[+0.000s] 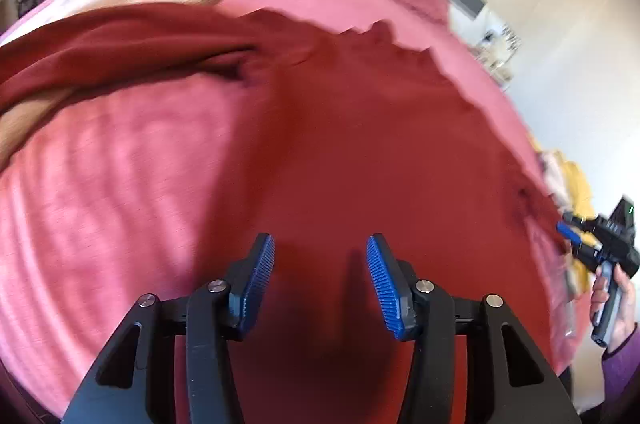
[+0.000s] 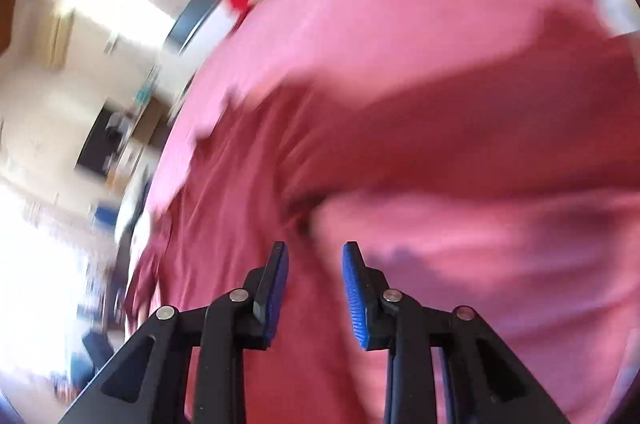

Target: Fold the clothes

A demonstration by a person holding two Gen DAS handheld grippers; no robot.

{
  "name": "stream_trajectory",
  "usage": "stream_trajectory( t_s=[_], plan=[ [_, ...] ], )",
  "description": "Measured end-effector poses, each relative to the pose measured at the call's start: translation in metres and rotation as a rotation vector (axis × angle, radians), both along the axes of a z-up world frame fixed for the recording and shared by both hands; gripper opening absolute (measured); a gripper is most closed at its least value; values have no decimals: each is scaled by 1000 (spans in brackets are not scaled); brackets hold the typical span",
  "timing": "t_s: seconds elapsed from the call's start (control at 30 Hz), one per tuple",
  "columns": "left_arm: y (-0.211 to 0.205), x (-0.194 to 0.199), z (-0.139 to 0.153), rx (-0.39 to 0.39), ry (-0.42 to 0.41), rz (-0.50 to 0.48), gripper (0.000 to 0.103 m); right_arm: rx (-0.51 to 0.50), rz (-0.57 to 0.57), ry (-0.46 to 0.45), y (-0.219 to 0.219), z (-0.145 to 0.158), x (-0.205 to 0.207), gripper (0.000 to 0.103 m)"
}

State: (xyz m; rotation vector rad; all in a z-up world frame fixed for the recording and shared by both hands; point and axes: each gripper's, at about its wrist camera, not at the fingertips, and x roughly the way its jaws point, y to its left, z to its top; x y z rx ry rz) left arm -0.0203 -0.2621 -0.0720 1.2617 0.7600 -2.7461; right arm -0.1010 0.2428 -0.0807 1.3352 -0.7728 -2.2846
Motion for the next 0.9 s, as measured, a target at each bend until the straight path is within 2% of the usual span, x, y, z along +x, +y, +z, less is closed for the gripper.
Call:
stream_trajectory(
  t_s=[0.07,0.17,0.27,0.3,0.37,0.5,0.57,0.7,0.77,0.8,0.83,0.9],
  plan=[
    [22,-14,1,23,39,-34,56,50,-129,-4,55,12,-3,29],
    [60,-43,-6,12,48,-91,56,205,-209,-19,110,30,-31,30],
    [86,-59,-25,-98,36,-132,56,342,-146,-16,120,43,-77,30],
    [92,-57,-28,-137,57,-138,57,388,-111,-24,118,43,-93,31],
    [92,-51,-27,-128,78,-155,69,465,2,-74,107,34,-124,31],
    [86,-50,-30,-69,93,-179,75,691,135,-166,85,7,-165,31],
    [86,-50,-30,-62,96,-183,77,703,218,-202,82,-11,-173,31],
    [92,-54,-31,-75,84,-196,82,670,240,-137,88,-16,-165,33],
    [93,-54,-31,-76,83,-200,82,662,211,-147,85,-15,-156,22],
    [94,-53,-31,-73,84,-199,82,658,206,-154,83,-14,-151,10],
    [93,-53,-31,-68,85,-199,82,652,210,-155,79,-11,-145,3],
    [91,-53,-31,-56,90,-199,82,622,206,-150,74,-4,-131,3]
  ],
)
